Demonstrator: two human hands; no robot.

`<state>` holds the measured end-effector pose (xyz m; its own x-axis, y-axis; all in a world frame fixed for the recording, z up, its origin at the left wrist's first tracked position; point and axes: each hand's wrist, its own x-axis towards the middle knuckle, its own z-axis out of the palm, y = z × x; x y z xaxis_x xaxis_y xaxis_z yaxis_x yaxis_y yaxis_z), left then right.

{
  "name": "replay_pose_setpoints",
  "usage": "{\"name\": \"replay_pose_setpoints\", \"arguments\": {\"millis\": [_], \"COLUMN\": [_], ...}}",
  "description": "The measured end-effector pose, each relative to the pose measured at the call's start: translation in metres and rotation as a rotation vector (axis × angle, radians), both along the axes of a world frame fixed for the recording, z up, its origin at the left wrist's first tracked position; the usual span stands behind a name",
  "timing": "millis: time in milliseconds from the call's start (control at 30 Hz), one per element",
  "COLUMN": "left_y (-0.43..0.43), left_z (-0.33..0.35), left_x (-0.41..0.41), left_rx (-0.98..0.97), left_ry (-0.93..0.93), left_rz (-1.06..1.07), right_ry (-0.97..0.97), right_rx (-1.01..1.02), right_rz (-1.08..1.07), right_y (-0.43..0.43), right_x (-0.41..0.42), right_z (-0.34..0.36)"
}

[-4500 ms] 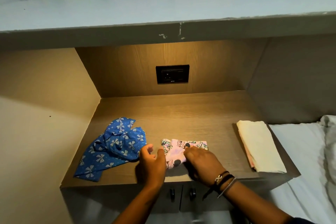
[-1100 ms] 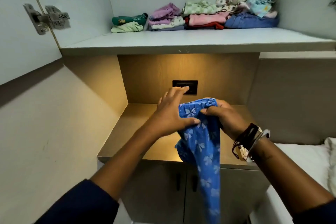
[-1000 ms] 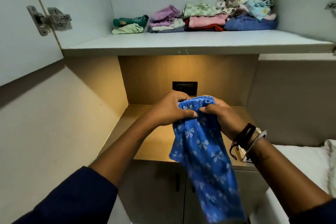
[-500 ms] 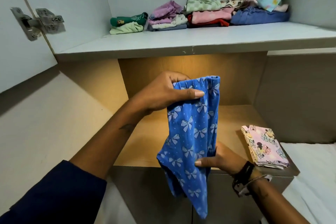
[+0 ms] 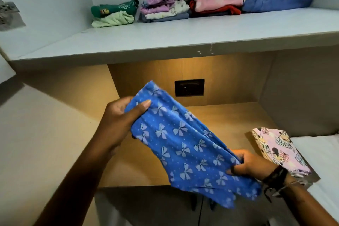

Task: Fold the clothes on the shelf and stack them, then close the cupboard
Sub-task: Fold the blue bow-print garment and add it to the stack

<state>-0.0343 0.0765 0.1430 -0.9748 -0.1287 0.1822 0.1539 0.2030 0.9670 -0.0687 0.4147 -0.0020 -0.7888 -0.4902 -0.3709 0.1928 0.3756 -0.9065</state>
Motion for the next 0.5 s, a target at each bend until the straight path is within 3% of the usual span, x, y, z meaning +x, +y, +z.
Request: {"name": "replay_pose_setpoints", "arguments": {"millis": [167,300,400,500], "left_y": [-0.047,-0.071,-0.077,-0.077], "left_z": [-0.122,-0.188,-0.212,-0.214], "left_x": [-0.04,-0.051,-0.055,-0.064], "left_rx": [0.208,0.124,0.071,-0.047], "left_ry": [-0.275,-0.442,-0.475,-0.405], "left_rz": [0.251,0.38,0.39,0.421], "right_ry": [-0.029,0.22,0.524,0.655], "right_rx": [0.227,0.702,1.038,0.908], "right_rz": [-0.005,0.005,-0.067,0.032], "right_y": [0.009,-0.018,-0.055,-0.095], "right_x": [-0.064,-0.107,-0.101,-0.073], "right_z": [-0.015,-0.042,-0.059,-0.081]}}
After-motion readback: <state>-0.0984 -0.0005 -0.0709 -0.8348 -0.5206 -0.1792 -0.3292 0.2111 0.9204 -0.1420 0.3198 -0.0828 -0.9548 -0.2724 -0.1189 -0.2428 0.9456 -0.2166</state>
